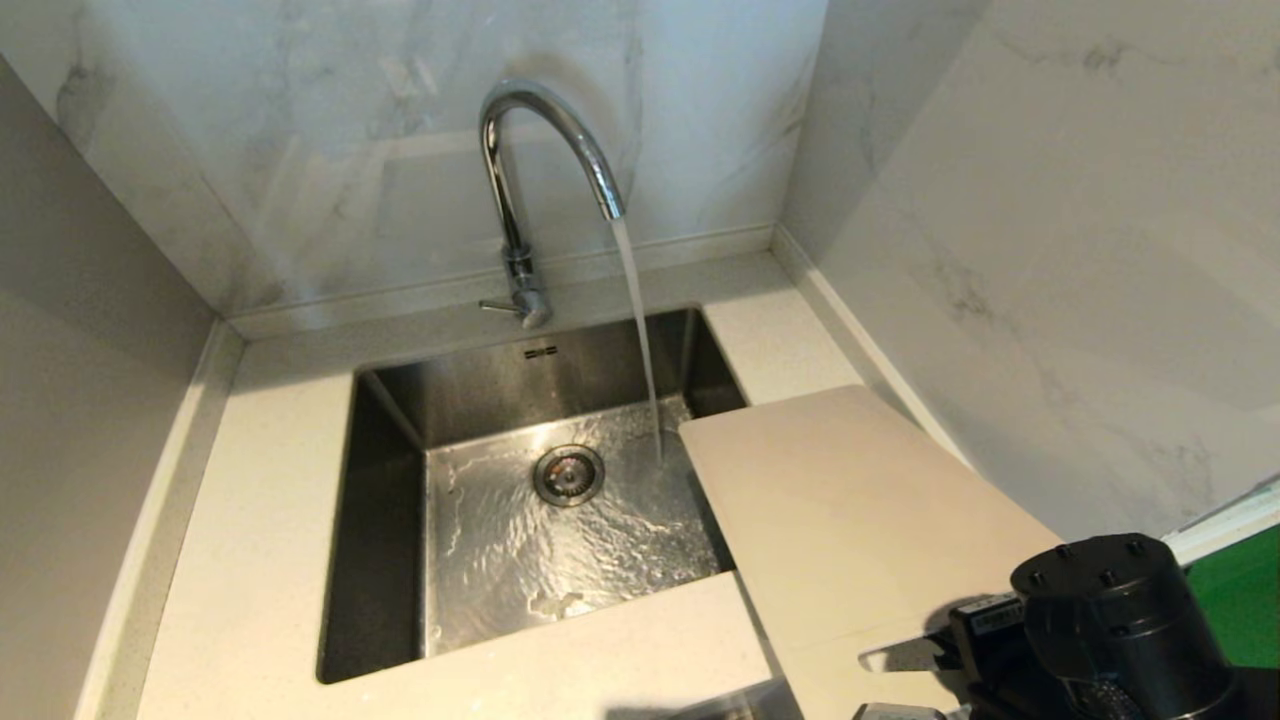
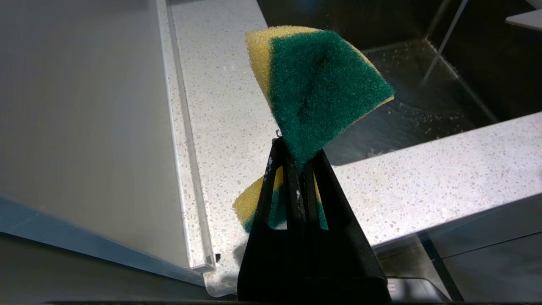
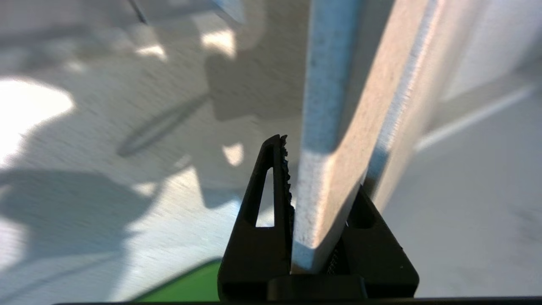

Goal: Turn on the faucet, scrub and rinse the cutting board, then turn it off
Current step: Pick up the cutting board

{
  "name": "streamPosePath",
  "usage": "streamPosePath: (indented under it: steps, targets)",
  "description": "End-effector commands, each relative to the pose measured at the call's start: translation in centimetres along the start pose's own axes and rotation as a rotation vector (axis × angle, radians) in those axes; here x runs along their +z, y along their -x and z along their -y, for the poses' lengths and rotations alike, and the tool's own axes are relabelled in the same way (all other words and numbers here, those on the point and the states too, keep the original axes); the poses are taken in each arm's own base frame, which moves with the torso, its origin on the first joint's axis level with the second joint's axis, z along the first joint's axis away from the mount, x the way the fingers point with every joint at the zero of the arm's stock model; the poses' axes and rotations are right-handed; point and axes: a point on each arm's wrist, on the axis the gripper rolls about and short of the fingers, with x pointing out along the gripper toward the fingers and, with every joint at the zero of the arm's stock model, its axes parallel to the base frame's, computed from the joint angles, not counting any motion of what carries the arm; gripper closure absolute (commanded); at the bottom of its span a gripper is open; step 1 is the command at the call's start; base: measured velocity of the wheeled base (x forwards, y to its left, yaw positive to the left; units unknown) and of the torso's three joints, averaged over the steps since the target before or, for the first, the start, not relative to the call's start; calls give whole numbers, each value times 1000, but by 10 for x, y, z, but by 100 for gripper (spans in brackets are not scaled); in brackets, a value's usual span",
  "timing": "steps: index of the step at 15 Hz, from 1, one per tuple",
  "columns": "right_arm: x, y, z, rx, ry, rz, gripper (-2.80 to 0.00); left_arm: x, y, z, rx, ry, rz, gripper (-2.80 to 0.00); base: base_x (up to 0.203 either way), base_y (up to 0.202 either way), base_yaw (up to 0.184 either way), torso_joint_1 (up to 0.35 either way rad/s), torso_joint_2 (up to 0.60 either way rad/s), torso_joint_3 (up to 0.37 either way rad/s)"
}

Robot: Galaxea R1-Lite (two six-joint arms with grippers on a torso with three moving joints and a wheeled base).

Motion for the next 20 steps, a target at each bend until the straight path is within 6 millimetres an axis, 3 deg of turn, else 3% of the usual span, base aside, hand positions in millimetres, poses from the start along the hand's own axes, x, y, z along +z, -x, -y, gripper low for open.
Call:
streamPosePath:
  steps: [1, 10, 16, 20]
  targets:
    - [-5, 13, 4, -68, 49, -2, 0, 0, 0, 0, 1, 0, 0, 0, 0, 0, 0, 0, 0, 0]
    - [-12, 32, 16, -188, 56, -17, 0, 0, 0, 0, 1, 0, -1, 0, 0, 0, 0, 0, 0, 0]
    - [-13, 45, 42, -283, 66, -10, 0, 0, 0, 0, 1, 0, 0, 0, 0, 0, 0, 0, 0, 0]
    - [-14, 50, 46, -307, 87, 4, 0, 0, 0, 0, 1, 0, -1, 0, 0, 0, 0, 0, 0, 0]
